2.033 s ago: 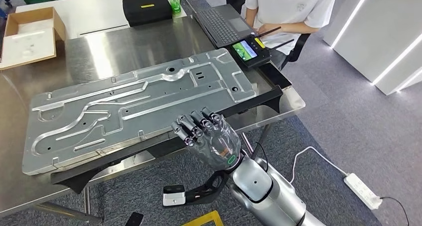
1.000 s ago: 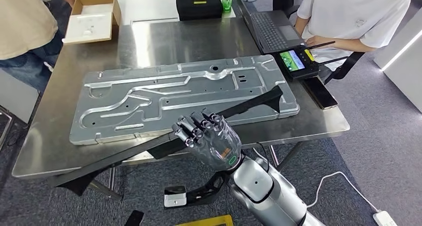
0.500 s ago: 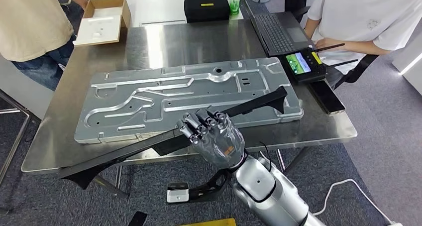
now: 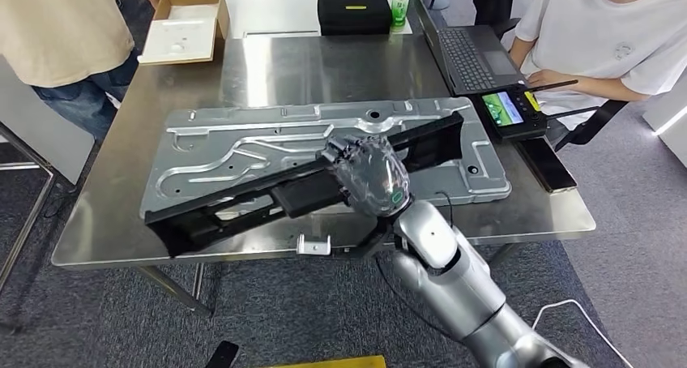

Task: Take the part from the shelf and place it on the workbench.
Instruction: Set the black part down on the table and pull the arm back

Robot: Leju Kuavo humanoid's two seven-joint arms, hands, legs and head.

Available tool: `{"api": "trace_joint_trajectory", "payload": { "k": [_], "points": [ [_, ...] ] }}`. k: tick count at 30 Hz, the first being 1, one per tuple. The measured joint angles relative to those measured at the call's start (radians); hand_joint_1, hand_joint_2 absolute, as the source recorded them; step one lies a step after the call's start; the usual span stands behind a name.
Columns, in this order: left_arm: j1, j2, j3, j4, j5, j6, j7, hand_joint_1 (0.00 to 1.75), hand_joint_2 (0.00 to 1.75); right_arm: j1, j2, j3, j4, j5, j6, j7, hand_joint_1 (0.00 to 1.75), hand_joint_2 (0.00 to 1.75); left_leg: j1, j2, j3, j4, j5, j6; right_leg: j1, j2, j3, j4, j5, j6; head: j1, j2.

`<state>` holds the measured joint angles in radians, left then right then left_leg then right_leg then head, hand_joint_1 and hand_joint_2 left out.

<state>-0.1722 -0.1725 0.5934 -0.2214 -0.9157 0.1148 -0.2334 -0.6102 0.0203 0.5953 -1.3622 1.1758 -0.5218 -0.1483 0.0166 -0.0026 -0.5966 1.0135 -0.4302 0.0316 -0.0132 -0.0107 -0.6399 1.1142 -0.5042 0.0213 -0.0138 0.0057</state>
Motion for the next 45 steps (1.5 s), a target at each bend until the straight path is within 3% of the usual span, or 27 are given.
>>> {"api": "trace_joint_trajectory", "payload": {
  "k": [2, 3, 4, 5, 7, 9, 12, 14, 17, 18, 19, 20, 23, 25, 29, 30, 32, 34, 35, 36, 37, 39, 40, 43, 45],
  "points": [
    [-0.005, -0.001, -0.001, 0.000, -0.007, -0.009, 0.000, 0.00, 1.75, -0.048, -0.006, -0.004, 0.056, -0.029, 0.031, -0.030, 1.75, 1.75, -0.001, -0.001, -0.003, 0.001, 0.001, 0.004, 0.000, 0.003, -0.065, 0.132, -0.060, 0.005, 0.000, 0.000],
    [-0.006, -0.001, -0.001, 0.000, -0.010, -0.014, 0.000, 0.00, 1.75, -0.068, -0.010, -0.005, 0.085, -0.044, 0.047, -0.047, 1.75, 1.75, -0.001, -0.002, -0.003, 0.001, 0.001, 0.004, 0.000, 0.004, -0.090, 0.180, -0.072, 0.007, 0.000, 0.000],
    [-0.007, -0.001, -0.002, 0.000, -0.013, -0.019, -0.001, 0.00, 1.75, -0.089, -0.013, -0.005, 0.111, -0.059, 0.063, -0.065, 1.75, 1.75, -0.002, -0.003, -0.003, 0.003, 0.001, 0.004, 0.000, 0.004, -0.099, 0.194, -0.064, 0.007, 0.000, 0.000],
    [-0.009, -0.002, -0.003, 0.000, -0.016, -0.023, -0.002, 0.00, 1.75, -0.110, -0.016, -0.005, 0.136, -0.077, 0.080, -0.082, 1.75, 1.75, -0.002, -0.005, -0.003, 0.004, 0.000, 0.003, -0.001, 0.005, -0.089, 0.167, -0.037, 0.006, 0.000, 0.000],
    [-0.012, -0.003, -0.004, 0.000, -0.019, -0.030, -0.005, 0.00, 1.75, -0.152, -0.021, -0.006, 0.178, -0.113, 0.106, -0.112, 1.75, 1.75, -0.002, -0.007, -0.003, 0.008, -0.003, -0.001, 0.000, 0.007, -0.029, 0.035, 0.034, -0.001, 0.000, 0.000],
    [-0.016, -0.006, -0.004, 0.000, -0.020, -0.032, -0.008, 0.00, 1.75, -0.185, -0.025, -0.006, 0.208, -0.133, 0.117, -0.129, 1.75, 1.75, -0.005, -0.009, -0.006, 0.012, -0.005, -0.008, 0.004, 0.011, 0.014, -0.064, 0.068, -0.008, 0.000, 0.000],
    [-0.019, -0.007, -0.005, 0.000, -0.022, -0.036, -0.015, 0.00, 1.75, -0.214, -0.031, -0.007, 0.242, -0.145, 0.124, -0.144, 1.75, 1.75, -0.007, -0.009, -0.010, 0.011, -0.006, -0.022, 0.007, 0.011, 0.018, -0.082, 0.069, -0.020, 0.000, 0.000],
    [-0.019, -0.007, -0.006, 0.000, -0.023, -0.038, -0.021, 0.00, 1.75, -0.230, -0.036, -0.007, 0.261, -0.149, 0.123, -0.149, 1.75, 1.75, -0.005, -0.007, -0.023, 0.041, -0.028, -0.032, 0.002, 0.009, 0.020, -0.088, 0.072, -0.033, 0.000, 0.000],
    [-0.018, -0.007, -0.007, 0.000, -0.023, -0.039, -0.025, 0.00, 1.75, -0.245, -0.040, -0.007, 0.281, -0.151, 0.122, -0.150, 1.75, 1.75, -0.003, -0.004, -0.102, 0.215, -0.112, -0.042, 0.001, 0.007, 0.022, -0.091, 0.072, -0.043, 0.000, 0.000],
    [-0.017, -0.007, -0.007, 0.000, -0.023, -0.039, -0.026, 0.00, 1.75, -0.246, -0.041, -0.007, 0.287, -0.151, 0.122, -0.151, 1.75, 1.75, -0.002, -0.004, -0.131, 0.271, -0.129, -0.044, 0.001, 0.007, 0.022, -0.090, 0.072, -0.044, 0.000, 0.000],
    [-0.016, -0.007, -0.007, 0.000, -0.023, -0.039, -0.026, 0.00, 1.75, -0.246, -0.042, -0.007, 0.293, -0.151, 0.122, -0.151, 1.75, 1.75, -0.002, -0.004, -0.145, 0.296, -0.127, -0.045, 0.001, 0.007, 0.022, -0.089, 0.071, -0.044, 0.000, 0.000],
    [-0.015, -0.007, -0.007, 0.000, -0.023, -0.040, -0.026, 0.00, 1.75, -0.246, -0.043, -0.007, 0.298, -0.151, 0.121, -0.152, 1.75, 1.75, -0.002, -0.003, -0.141, 0.281, -0.106, -0.045, 0.001, 0.007, 0.023, -0.088, 0.070, -0.043, 0.000, 0.000],
    [-0.017, -0.006, -0.008, 0.000, -0.023, -0.040, -0.028, 0.00, 1.75, -0.250, -0.044, -0.007, 0.308, -0.152, 0.121, -0.153, 1.75, 1.75, -0.005, -0.001, -0.053, 0.087, -0.010, -0.036, 0.003, 0.008, 0.026, -0.082, 0.063, -0.036, 0.000, 0.000],
    [-0.019, -0.006, -0.008, 0.000, -0.024, -0.041, -0.031, 0.00, 1.75, -0.258, -0.048, -0.007, 0.315, -0.154, 0.120, -0.154, 1.75, 1.75, -0.009, -0.001, -0.024, 0.022, 0.003, -0.028, 0.006, 0.008, 0.023, -0.080, 0.062, -0.027, 0.000, 0.000],
    [-0.017, -0.006, -0.008, 0.000, -0.027, -0.042, -0.042, 0.00, 1.75, -0.290, -0.070, -0.010, 0.332, -0.159, 0.119, -0.161, 1.75, 1.75, -0.007, -0.005, -0.020, 0.009, 0.008, -0.007, 0.004, 0.007, 0.014, -0.062, 0.049, -0.008, 0.000, 0.000],
    [-0.018, -0.006, -0.008, 0.000, -0.027, -0.042, -0.046, 0.00, 1.75, -0.300, -0.078, -0.013, 0.337, -0.161, 0.117, -0.162, 1.75, 1.75, -0.006, -0.005, -0.019, 0.006, 0.010, -0.001, 0.002, 0.008, -0.002, -0.028, 0.027, -0.003, 0.000, 0.000],
    [-0.020, -0.006, -0.009, 0.000, -0.028, -0.041, -0.050, 0.00, 1.75, -0.314, -0.092, -0.022, 0.351, -0.166, 0.111, -0.163, 1.75, 1.75, -0.005, -0.005, -0.019, 0.005, 0.011, 0.006, 0.000, 0.009, -0.060, 0.094, -0.033, 0.006, 0.000, 0.000],
    [-0.021, -0.006, -0.009, 0.000, -0.030, -0.039, -0.052, 0.00, 1.75, -0.316, -0.104, -0.029, 0.366, -0.171, 0.106, -0.168, 1.75, 1.75, -0.006, -0.006, -0.019, 0.005, 0.010, 0.008, 0.000, 0.009, -0.110, 0.188, -0.058, 0.010, 0.000, 0.000],
    [-0.021, -0.006, -0.009, 0.000, -0.033, -0.039, -0.054, 0.00, 1.75, -0.316, -0.110, -0.031, 0.373, -0.172, 0.105, -0.173, 1.75, 1.75, -0.006, -0.007, -0.019, 0.006, 0.010, 0.008, -0.001, 0.009, -0.111, 0.186, -0.044, 0.009, 0.000, 0.000],
    [-0.021, -0.006, -0.009, 0.000, -0.035, -0.038, -0.057, 0.00, 1.75, -0.316, -0.114, -0.034, 0.378, -0.172, 0.103, -0.179, 1.75, 1.75, -0.006, -0.008, -0.018, 0.007, 0.009, 0.007, -0.001, 0.009, -0.093, 0.145, -0.013, 0.008, 0.000, 0.000],
    [-0.021, -0.006, -0.009, 0.000, -0.037, -0.037, -0.061, 0.00, 1.75, -0.317, -0.118, -0.036, 0.382, -0.173, 0.102, -0.185, 1.75, 1.75, -0.006, -0.009, -0.017, 0.008, 0.008, 0.006, -0.001, 0.009, -0.061, 0.078, 0.024, 0.005, 0.000, 0.000],
    [-0.023, -0.006, -0.010, 0.000, -0.039, -0.036, -0.068, 0.00, 1.75, -0.318, -0.124, -0.040, 0.387, -0.173, 0.097, -0.196, 1.75, 1.75, -0.010, -0.010, -0.019, 0.011, 0.006, -0.001, 0.004, 0.010, -0.004, -0.042, 0.068, -0.004, 0.000, 0.000],
    [-0.024, -0.006, -0.011, 0.000, -0.040, -0.035, -0.071, 0.00, 1.75, -0.317, -0.125, -0.041, 0.389, -0.172, 0.096, -0.200, 1.75, 1.75, -0.011, -0.010, -0.020, 0.012, 0.005, -0.005, 0.006, 0.011, 0.009, -0.072, 0.075, -0.008, 0.000, 0.000],
    [-0.027, -0.006, -0.011, 0.000, -0.041, -0.035, -0.078, 0.00, 1.75, -0.316, -0.127, -0.041, 0.392, -0.172, 0.095, -0.205, 1.75, 1.75, -0.013, -0.009, -0.021, 0.013, 0.003, -0.018, 0.005, 0.011, 0.012, -0.084, 0.075, -0.020, 0.000, 0.000],
    [-0.028, -0.006, -0.011, 0.000, -0.040, -0.035, -0.080, 0.00, 1.75, -0.316, -0.128, -0.041, 0.393, -0.171, 0.095, -0.205, 1.75, 1.75, -0.012, -0.006, -0.038, 0.055, -0.028, -0.028, -0.001, 0.010, 0.017, -0.090, 0.078, -0.032, -0.001, 0.000]
  ]
}}
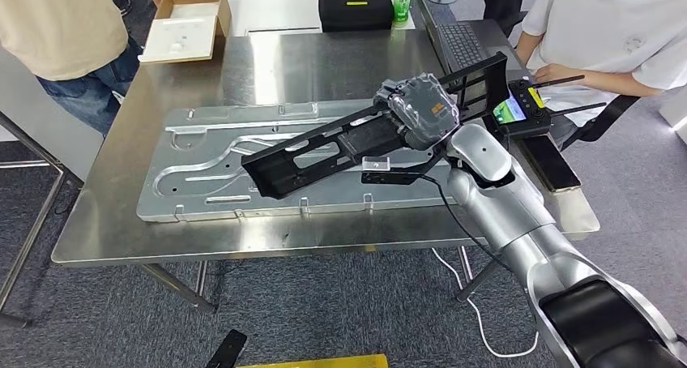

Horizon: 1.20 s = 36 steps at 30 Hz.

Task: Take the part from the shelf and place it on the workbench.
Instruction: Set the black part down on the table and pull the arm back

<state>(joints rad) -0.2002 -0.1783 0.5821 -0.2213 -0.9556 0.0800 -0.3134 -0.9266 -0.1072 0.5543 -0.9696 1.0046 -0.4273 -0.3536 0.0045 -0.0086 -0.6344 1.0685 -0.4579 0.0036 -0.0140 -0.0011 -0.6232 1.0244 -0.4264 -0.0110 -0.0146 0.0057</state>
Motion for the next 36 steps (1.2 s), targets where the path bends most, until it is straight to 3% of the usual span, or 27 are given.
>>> {"api": "trace_joint_trajectory", "payload": {
  "k": [3, 4, 5, 6, 8, 10, 13, 15, 18, 19, 20, 21, 23, 25, 27, 30, 32, 34, 35, 36],
  "points": [
    [-0.001, 0.000, 0.000, 0.000, 0.001, -0.001, -0.001, 0.00, 1.75, 0.002, 0.000, 0.000, 0.001, 0.000, 0.000, 0.000, 1.75, 1.75, 0.004, 0.003, -0.085, 0.185, -0.087, -0.010, 0.001, -0.002, 0.001, -0.001, 0.000, -0.007, 0.000, 0.000],
    [0.000, 0.000, 0.000, 0.000, 0.001, -0.001, -0.001, 0.00, 1.75, 0.003, 0.000, 0.000, 0.002, 0.000, 0.000, -0.001, 1.75, 1.75, 0.005, 0.003, -0.108, 0.230, -0.098, -0.010, 0.002, -0.002, 0.001, 0.000, -0.001, -0.008, 0.000, 0.000],
    [0.001, 0.000, 0.000, 0.000, 0.001, -0.001, -0.001, 0.00, 1.75, 0.004, 0.000, 0.000, 0.003, 0.000, 0.000, -0.001, 1.75, 1.75, 0.005, 0.003, -0.115, 0.241, -0.090, -0.010, 0.003, -0.002, 0.001, 0.001, -0.001, -0.008, 0.000, 0.000],
    [0.001, 0.000, 0.000, 0.000, 0.001, -0.001, -0.001, 0.00, 1.75, 0.004, 0.000, 0.001, 0.004, 0.000, 0.001, -0.001, 1.75, 1.75, 0.005, 0.003, -0.101, 0.211, -0.065, -0.008, 0.003, -0.002, 0.001, 0.002, -0.002, -0.008, 0.000, 0.000],
    [-0.001, 0.001, 0.000, 0.000, 0.000, -0.002, -0.001, 0.00, 1.75, 0.004, 0.000, 0.001, 0.004, 0.001, 0.004, -0.001, 1.75, 1.75, 0.004, 0.003, -0.033, 0.072, 0.002, 0.001, 0.005, -0.001, 0.003, 0.005, -0.005, -0.006, 0.000, 0.000],
    [-0.004, 0.002, 0.000, 0.000, -0.001, -0.004, -0.001, 0.00, 1.75, 0.004, 0.000, 0.001, 0.003, 0.001, 0.011, -0.001, 1.75, 1.75, -0.001, 0.003, 0.015, -0.029, 0.031, 0.010, 0.007, -0.001, 0.002, 0.006, -0.006, 0.002, 0.000, 0.000],
    [-0.004, 0.002, 0.000, 0.000, -0.003, -0.004, -0.001, 0.00, 1.75, 0.007, 0.000, 0.006, -0.001, 0.003, 0.018, -0.003, 1.75, 1.75, -0.001, 0.002, 0.022, -0.050, 0.033, 0.021, 0.007, -0.001, 0.001, 0.003, -0.006, 0.017, 0.000, 0.000],
    [-0.005, 0.002, 0.000, 0.000, -0.004, -0.004, -0.002, 0.00, 1.75, 0.008, -0.002, 0.008, -0.008, 0.004, 0.022, -0.004, 1.75, 1.75, 0.003, 0.002, 0.028, -0.061, 0.039, 0.032, 0.006, 0.000, -0.012, 0.033, -0.028, 0.027, 0.000, 0.000],
    [-0.007, 0.001, 0.000, 0.000, -0.002, -0.004, -0.003, 0.00, 1.75, 0.013, -0.005, 0.011, -0.015, 0.003, 0.031, -0.007, 1.75, 1.75, 0.005, 0.002, 0.032, -0.066, 0.040, 0.040, 0.002, 0.001, -0.098, 0.207, -0.113, 0.037, 0.001, 0.000],
    [-0.007, 0.001, 0.000, 0.000, -0.002, -0.004, -0.003, 0.00, 1.75, 0.018, -0.005, 0.012, -0.016, 0.003, 0.033, -0.008, 1.75, 1.75, 0.005, 0.002, 0.032, -0.065, 0.039, 0.041, 0.001, 0.001, -0.126, 0.260, -0.127, 0.039, 0.001, 0.000],
    [-0.006, 0.001, 0.000, 0.000, -0.001, -0.004, -0.003, 0.00, 1.75, 0.023, -0.006, 0.013, -0.017, 0.003, 0.035, -0.009, 1.75, 1.75, 0.005, 0.001, 0.032, -0.064, 0.037, 0.040, -0.001, 0.001, -0.141, 0.281, -0.123, 0.040, 0.001, 0.000],
    [-0.005, 0.001, 0.000, 0.000, -0.001, -0.004, -0.003, 0.00, 1.75, 0.026, -0.007, 0.014, -0.017, 0.003, 0.035, -0.010, 1.75, 1.75, 0.005, 0.000, 0.033, -0.062, 0.036, 0.039, -0.002, 0.001, -0.137, 0.264, -0.099, 0.040, 0.001, 0.000],
    [-0.005, 0.001, 0.000, 0.000, -0.001, -0.004, -0.003, 0.00, 1.75, 0.026, -0.007, 0.014, -0.022, 0.003, 0.035, -0.010, 1.75, 1.75, 0.005, -0.001, 0.034, -0.056, 0.028, 0.033, -0.003, 0.001, -0.083, 0.138, -0.026, 0.036, 0.001, 0.000],
    [-0.008, 0.000, 0.000, 0.000, -0.001, -0.003, -0.003, 0.00, 1.75, 0.023, -0.008, 0.015, -0.027, 0.003, 0.036, -0.010, 1.75, 1.75, 0.002, -0.002, 0.033, -0.048, 0.020, 0.024, 0.001, 0.001, -0.033, 0.032, 0.009, 0.029, 0.001, 0.000],
    [-0.010, -0.001, 0.000, 0.000, 0.001, 0.001, -0.001, 0.00, 1.75, 0.023, -0.008, 0.017, -0.028, 0.003, 0.037, -0.011, 1.75, 1.75, 0.000, -0.002, 0.032, -0.047, 0.017, 0.016, 0.007, 0.002, -0.023, 0.011, 0.006, 0.020, 0.001, 0.000],
    [-0.010, -0.001, 0.000, 0.000, 0.008, 0.017, 0.012, 0.00, 1.75, 0.024, -0.010, 0.018, -0.031, 0.003, 0.039, -0.011, 1.75, 1.75, 0.002, -0.001, 0.027, -0.030, 0.000, 0.003, 0.003, 0.002, -0.018, 0.006, 0.006, 0.004, 0.000, 0.000],
    [-0.010, -0.001, 0.001, 0.000, 0.012, 0.024, 0.019, 0.00, 1.75, 0.025, -0.010, 0.018, -0.035, 0.003, 0.040, -0.011, 1.75, 1.75, 0.005, 0.002, -0.011, 0.058, -0.050, -0.007, 0.001, 0.001, -0.011, 0.001, 0.005, -0.007, 0.000, 0.000],
    [-0.010, -0.001, 0.002, 0.000, 0.014, 0.026, 0.020, 0.00, 1.75, 0.028, -0.010, 0.018, -0.036, 0.003, 0.040, -0.011, 1.75, 1.75, 0.006, 0.003, -0.077, 0.191, -0.104, -0.013, 0.003, 0.001, -0.007, 0.001, 0.002, -0.013, 0.000, 0.000],
    [-0.010, -0.001, 0.002, 0.000, 0.014, 0.026, 0.020, 0.00, 1.75, 0.031, -0.010, 0.019, -0.036, 0.003, 0.041, -0.011, 1.75, 1.75, 0.007, 0.003, -0.102, 0.236, -0.115, -0.015, 0.004, 0.001, -0.006, 0.002, 0.000, -0.015, 0.000, 0.000],
    [-0.009, -0.001, 0.003, 0.000, 0.014, 0.026, 0.019, 0.00, 1.75, 0.034, -0.010, 0.019, -0.036, 0.003, 0.042, -0.011, 1.75, 1.75, 0.007, 0.003, -0.110, 0.245, -0.105, -0.014, 0.005, 0.001, -0.004, 0.003, -0.002, -0.016, 0.000, 0.000]
  ]
}}
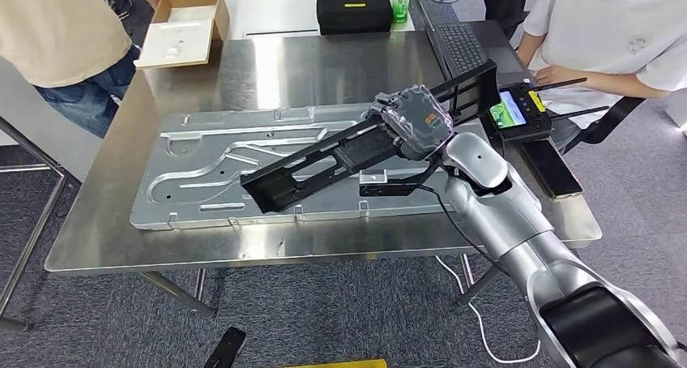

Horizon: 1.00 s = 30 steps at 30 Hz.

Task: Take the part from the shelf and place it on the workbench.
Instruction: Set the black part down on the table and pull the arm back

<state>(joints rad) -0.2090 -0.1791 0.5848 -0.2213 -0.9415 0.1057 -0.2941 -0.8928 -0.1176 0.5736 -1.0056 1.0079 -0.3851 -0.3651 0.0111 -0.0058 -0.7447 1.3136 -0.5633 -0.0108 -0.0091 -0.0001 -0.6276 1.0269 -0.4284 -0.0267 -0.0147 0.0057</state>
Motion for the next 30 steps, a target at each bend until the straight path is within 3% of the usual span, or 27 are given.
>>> {"api": "trace_joint_trajectory", "payload": {
  "k": [1, 3, 4, 6, 9, 10, 13, 14, 15, 16, 18, 19, 20, 22, 24, 25, 27, 28, 30],
  "points": [
    [0.000, 0.000, 0.000, 0.000, 0.000, 0.000, -0.002, 0.00, 1.75, 0.002, 0.000, 0.001, 0.000, 0.000, 0.002, 0.000, 1.75, 1.75, 0.000, 0.000, 0.012, -0.032, 0.029, 0.002, 0.001, 0.001, 0.002, 0.001, -0.002, 0.001, 0.000, 0.000],
    [-0.001, 0.000, 0.000, 0.000, 0.000, -0.003, -0.006, 0.00, 1.75, 0.002, 0.000, 0.002, -0.002, 0.000, 0.006, 0.000, 1.75, 1.75, -0.002, 0.000, 0.074, -0.170, 0.104, 0.012, 0.003, 0.002, 0.009, 0.004, -0.010, 0.004, 0.000, 0.000],
    [-0.003, 0.000, 0.000, 0.000, -0.001, -0.005, -0.009, 0.00, 1.75, 0.001, -0.001, 0.003, -0.003, 0.000, 0.007, 0.000, 1.75, 1.75, -0.004, 0.000, 0.104, -0.233, 0.125, 0.017, 0.005, 0.002, 0.011, 0.005, -0.014, 0.009, 0.000, 0.000],
    [-0.004, 0.000, 0.000, 0.000, -0.003, -0.011, -0.014, 0.00, 1.75, 0.001, -0.002, 0.003, -0.005, 0.000, 0.007, 0.000, 1.75, 1.75, -0.009, 0.001, 0.131, -0.291, 0.125, 0.029, 0.006, 0.002, 0.014, 0.005, -0.016, 0.020, 0.000, 0.000],
    [-0.002, 0.000, 0.001, 0.000, -0.007, -0.015, -0.020, 0.00, 1.75, 0.002, -0.005, 0.004, -0.009, -0.001, 0.008, -0.001, 1.75, 1.75, -0.006, 0.000, 0.153, -0.312, 0.124, 0.048, 0.004, 0.002, 0.013, 0.026, -0.013, 0.037, 0.001, 0.000],
    [-0.003, 0.000, 0.001, 0.000, -0.008, -0.016, -0.020, 0.00, 1.75, 0.001, -0.007, 0.004, -0.010, -0.001, 0.008, -0.001, 1.75, 1.75, -0.005, -0.001, 0.162, -0.314, 0.123, 0.054, 0.002, 0.002, 0.003, 0.050, -0.026, 0.042, 0.001, 0.000],
    [-0.004, -0.001, 0.001, 0.000, -0.010, -0.017, -0.021, 0.00, 1.75, 0.003, -0.010, 0.004, -0.011, -0.002, 0.008, -0.001, 1.75, 1.75, -0.004, -0.001, 0.181, -0.316, 0.113, 0.062, -0.003, 0.002, -0.089, 0.207, -0.094, 0.053, 0.002, 0.000],
    [-0.003, -0.001, 0.001, 0.000, -0.010, -0.017, -0.021, 0.00, 1.75, 0.006, -0.012, 0.005, -0.011, -0.002, 0.008, -0.002, 1.75, 1.75, -0.004, -0.002, 0.186, -0.316, 0.108, 0.062, -0.005, 0.001, -0.123, 0.252, -0.103, 0.056, 0.002, 0.000],
    [-0.001, -0.001, 0.001, 0.000, -0.010, -0.018, -0.021, 0.00, 1.75, 0.010, -0.013, 0.005, -0.011, -0.002, 0.008, -0.002, 1.75, 1.75, -0.003, -0.002, 0.193, -0.315, 0.101, 0.060, -0.007, 0.001, -0.142, 0.267, -0.095, 0.058, 0.002, 0.000],
    [0.001, -0.001, 0.002, 0.000, -0.010, -0.018, -0.021, 0.00, 1.75, 0.012, -0.015, 0.005, -0.011, -0.002, 0.009, -0.002, 1.75, 1.75, -0.002, -0.003, 0.203, -0.315, 0.094, 0.058, -0.010, 0.001, -0.144, 0.245, -0.067, 0.059, 0.002, 0.000],
    [0.003, -0.002, 0.002, 0.000, -0.011, -0.018, -0.021, 0.00, 1.75, 0.013, -0.016, 0.005, -0.011, -0.002, 0.009, -0.002, 1.75, 1.75, 0.000, -0.004, 0.224, -0.314, 0.075, 0.050, -0.014, 0.000, -0.101, 0.118, 0.021, 0.059, 0.002, 0.000],
    [0.002, -0.003, 0.002, 0.000, -0.011, -0.018, -0.021, 0.00, 1.75, 0.013, -0.016, 0.006, -0.011, -0.002, 0.009, -0.002, 1.75, 1.75, 0.000, -0.005, 0.233, -0.313, 0.066, 0.044, -0.012, -0.001, -0.080, 0.057, 0.043, 0.057, 0.002, 0.000],
    [0.001, -0.004, 0.002, 0.000, -0.011, -0.018, -0.021, 0.00, 1.75, 0.013, -0.016, 0.006, -0.011, -0.002, 0.009, -0.002, 1.75, 1.75, 0.000, -0.005, 0.239, -0.314, 0.058, 0.037, -0.010, -0.002, -0.064, 0.019, 0.055, 0.052, 0.003, 0.000],
    [-0.001, -0.004, 0.002, 0.000, -0.011, -0.018, -0.021, 0.00, 1.75, 0.014, -0.017, 0.006, -0.011, -0.003, 0.009, -0.002, 1.75, 1.75, -0.001, -0.004, 0.250, -0.313, 0.050, 0.024, -0.003, -0.001, -0.056, 0.001, 0.043, 0.037, 0.004, 0.000],
    [-0.001, -0.004, 0.002, 0.000, -0.011, -0.017, -0.021, 0.00, 1.75, 0.015, -0.019, 0.006, -0.012, -0.003, 0.009, -0.001, 1.75, 1.75, 0.000, -0.002, 0.249, -0.294, 0.051, 0.015, -0.005, 0.000, -0.041, -0.002, 0.043, 0.021, 0.005, 0.000],
    [-0.002, -0.004, 0.002, 0.000, -0.010, -0.015, -0.019, 0.00, 1.75, 0.014, -0.021, 0.006, -0.013, -0.003, 0.008, -0.001, 1.75, 1.75, 0.001, -0.001, 0.233, -0.262, 0.053, 0.011, -0.006, 0.000, -0.032, -0.005, 0.041, 0.015, 0.004, 0.000],
    [-0.004, -0.004, 0.003, 0.000, -0.005, -0.009, -0.012, 0.00, 1.75, 0.013, -0.021, 0.006, -0.014, -0.003, 0.008, -0.001, 1.75, 1.75, 0.003, 0.000, 0.165, -0.151, 0.035, 0.005, -0.006, 0.000, -0.017, -0.010, 0.034, 0.005, 0.004, 0.000],
    [-0.004, -0.004, 0.005, 0.000, -0.002, -0.005, -0.007, 0.00, 1.75, 0.015, -0.021, 0.006, -0.014, -0.003, 0.008, -0.001, 1.75, 1.75, 0.003, 0.000, 0.123, -0.092, 0.010, 0.002, -0.005, 0.000, -0.011, -0.011, 0.028, 0.002, 0.004, 0.000],
    [-0.002, -0.004, 0.008, 0.000, 0.005, 0.000, 0.001, 0.00, 1.75, 0.022, -0.021, 0.007, -0.014, -0.003, 0.007, -0.001, 1.75, 1.75, 0.003, 0.000, 0.061, -0.033, -0.030, 0.000, -0.002, 0.001, 0.003, -0.010, 0.015, -0.001, 0.004, 0.000]
  ]
}}
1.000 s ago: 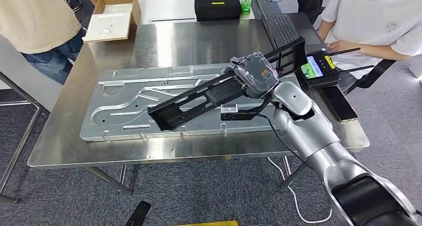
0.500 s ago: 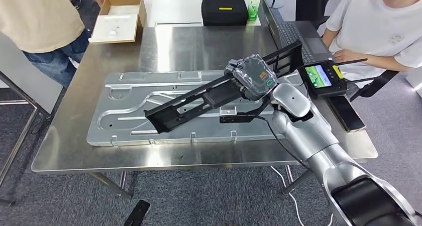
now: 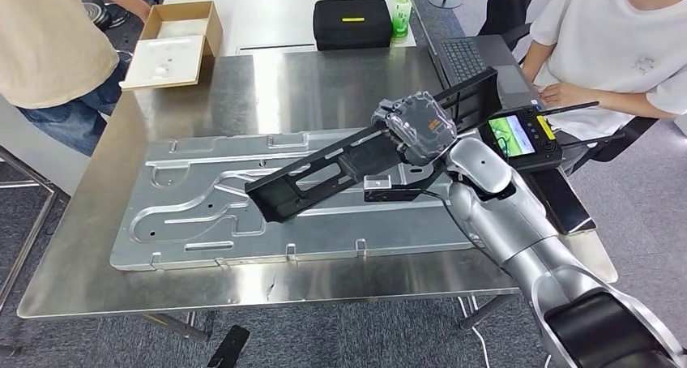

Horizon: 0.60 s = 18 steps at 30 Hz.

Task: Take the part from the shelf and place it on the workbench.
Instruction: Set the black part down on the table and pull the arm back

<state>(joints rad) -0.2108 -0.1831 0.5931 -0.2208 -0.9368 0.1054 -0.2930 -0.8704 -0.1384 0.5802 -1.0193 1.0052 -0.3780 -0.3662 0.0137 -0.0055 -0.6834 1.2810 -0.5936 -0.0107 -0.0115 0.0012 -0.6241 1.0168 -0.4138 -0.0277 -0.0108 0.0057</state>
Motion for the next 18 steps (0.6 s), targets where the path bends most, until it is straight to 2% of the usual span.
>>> {"api": "trace_joint_trajectory", "payload": {
  "k": [1, 2, 4, 6, 8, 9, 11, 12, 14, 15, 16, 17, 18],
  "points": [
    [0.001, 0.000, 0.002, 0.000, 0.001, 0.001, 0.002, 0.00, 1.75, 0.004, 0.000, 0.000, 0.000, 0.000, 0.000, 0.000, 1.75, 1.75, 0.000, 0.000, -0.010, -0.015, 0.010, 0.002, 0.002, 0.001, 0.008, 0.001, -0.007, 0.000, 0.000, 0.000],
    [0.002, 0.000, 0.003, 0.000, 0.002, 0.001, 0.002, 0.00, 1.75, 0.006, 0.000, 0.000, 0.000, 0.000, 0.000, 0.000, 1.75, 1.75, -0.001, 0.000, -0.005, -0.059, 0.046, 0.006, 0.003, 0.001, 0.017, 0.001, -0.014, 0.000, 0.000, 0.000],
    [0.002, 0.001, 0.005, 0.000, 0.001, 0.000, 0.000, 0.00, 1.75, 0.007, 0.000, 0.000, 0.000, 0.000, 0.000, 0.000, 1.75, 1.75, -0.006, 0.000, 0.028, -0.188, 0.144, 0.021, 0.007, 0.001, 0.034, 0.003, -0.026, 0.003, 0.000, 0.000],
    [0.000, 0.001, 0.007, 0.000, 0.000, 0.000, -0.001, 0.00, 1.75, 0.007, 0.000, 0.000, 0.000, 0.000, -0.002, 0.000, 1.75, 1.75, -0.013, -0.001, 0.049, -0.261, 0.180, 0.032, 0.008, 0.002, 0.039, 0.004, -0.034, 0.011, 0.000, 0.000],
    [0.000, 0.001, 0.008, 0.000, -0.001, 0.000, -0.003, 0.00, 1.75, 0.007, 0.000, 0.000, 0.000, 0.000, -0.003, -0.001, 1.75, 1.75, -0.016, -0.002, 0.053, -0.270, 0.182, 0.039, 0.008, 0.003, 0.040, 0.002, -0.040, 0.023, 0.000, 0.000],
    [0.000, 0.000, 0.008, 0.000, -0.002, 0.000, -0.004, 0.00, 1.75, 0.007, 0.000, 0.000, 0.000, 0.000, -0.003, -0.002, 1.75, 1.75, -0.013, -0.001, 0.058, -0.275, 0.193, 0.043, 0.008, 0.003, 0.041, 0.004, -0.043, 0.029, 0.000, 0.000],
    [-0.001, -0.001, 0.008, 0.000, -0.001, -0.001, -0.006, 0.00, 1.75, 0.004, -0.002, 0.000, 0.000, -0.001, -0.004, -0.003, 1.75, 1.75, -0.007, 0.000, 0.064, -0.286, 0.204, 0.049, 0.007, 0.002, 0.025, 0.044, -0.073, 0.040, 0.001, 0.000],
    [-0.002, -0.002, 0.008, 0.000, 0.000, -0.001, -0.006, 0.00, 1.75, 0.004, -0.003, 0.000, 0.000, -0.002, -0.004, -0.003, 1.75, 1.75, -0.005, 0.000, 0.066, -0.290, 0.206, 0.052, 0.005, 0.002, 0.001, 0.094, -0.102, 0.044, 0.001, 0.000],
    [-0.003, -0.002, 0.008, 0.000, 0.001, -0.001, -0.006, 0.00, 1.75, 0.007, -0.005, 0.000, 0.000, -0.003, -0.005, -0.003, 1.75, 1.75, -0.005, 0.000, 0.066, -0.290, 0.204, 0.056, 0.003, 0.002, -0.068, 0.226, -0.161, 0.052, 0.001, 0.000],
    [-0.003, -0.002, 0.008, 0.000, 0.001, -0.001, -0.006, 0.00, 1.75, 0.010, -0.006, 0.000, 0.000, -0.002, -0.006, -0.004, 1.75, 1.75, -0.005, 0.000, 0.065, -0.289, 0.203, 0.056, 0.001, 0.002, -0.093, 0.270, -0.171, 0.055, 0.001, 0.000],
    [-0.002, -0.003, 0.008, 0.000, 0.001, -0.001, -0.006, 0.00, 1.75, 0.012, -0.007, 0.000, 0.001, 0.001, -0.009, -0.003, 1.75, 1.75, -0.005, -0.001, 0.065, -0.288, 0.201, 0.056, -0.001, 0.002, -0.103, 0.280, -0.161, 0.057, 0.001, 0.000],
    [-0.002, -0.003, 0.008, 0.000, 0.001, -0.001, -0.007, 0.00, 1.75, 0.013, -0.008, 0.000, 0.001, 0.008, -0.020, -0.003, 1.75, 1.75, -0.005, -0.002, 0.066, -0.285, 0.199, 0.054, -0.003, 0.001, -0.092, 0.248, -0.131, 0.058, 0.001, 0.000],
    [-0.002, -0.004, 0.008, 0.000, -0.001, -0.001, -0.007, 0.00, 1.75, 0.013, -0.008, 0.000, 0.000, 0.023, -0.040, 0.000, 1.75, 1.75, -0.004, -0.003, 0.066, -0.282, 0.196, 0.052, -0.005, 0.001, -0.065, 0.186, -0.092, 0.058, 0.001, 0.000]
  ]
}}
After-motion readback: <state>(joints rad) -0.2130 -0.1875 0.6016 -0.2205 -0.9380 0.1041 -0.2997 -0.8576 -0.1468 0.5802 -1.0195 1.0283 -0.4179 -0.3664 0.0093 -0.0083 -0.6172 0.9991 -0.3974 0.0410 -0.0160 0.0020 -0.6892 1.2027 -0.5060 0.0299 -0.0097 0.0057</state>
